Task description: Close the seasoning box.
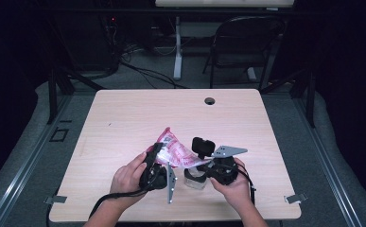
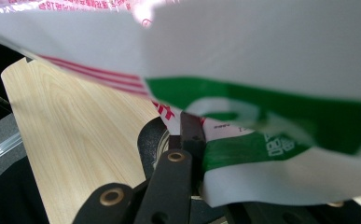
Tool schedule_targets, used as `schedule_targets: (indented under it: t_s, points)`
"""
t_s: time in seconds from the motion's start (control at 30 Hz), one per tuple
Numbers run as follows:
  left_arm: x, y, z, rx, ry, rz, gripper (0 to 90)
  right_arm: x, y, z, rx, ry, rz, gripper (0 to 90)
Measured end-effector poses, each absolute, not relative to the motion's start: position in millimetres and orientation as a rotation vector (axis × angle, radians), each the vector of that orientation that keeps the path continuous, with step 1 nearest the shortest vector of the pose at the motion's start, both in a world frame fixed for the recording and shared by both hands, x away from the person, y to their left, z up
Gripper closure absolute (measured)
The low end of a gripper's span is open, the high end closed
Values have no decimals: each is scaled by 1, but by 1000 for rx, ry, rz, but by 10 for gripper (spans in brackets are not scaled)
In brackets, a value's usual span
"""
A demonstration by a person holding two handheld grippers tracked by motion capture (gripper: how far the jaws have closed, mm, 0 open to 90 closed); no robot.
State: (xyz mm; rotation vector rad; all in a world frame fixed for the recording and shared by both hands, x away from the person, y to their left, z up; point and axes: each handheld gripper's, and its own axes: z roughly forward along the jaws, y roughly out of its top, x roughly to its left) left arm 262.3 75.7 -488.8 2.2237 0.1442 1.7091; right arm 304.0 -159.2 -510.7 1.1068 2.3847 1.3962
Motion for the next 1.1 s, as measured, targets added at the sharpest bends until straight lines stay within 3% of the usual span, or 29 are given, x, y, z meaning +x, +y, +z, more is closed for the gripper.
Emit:
schedule_targets:
  t_s: [1.1]
  points:
    - [260,75,-483,2213,120,1734,689,304,-155,-513,1103,2375,1398,900]
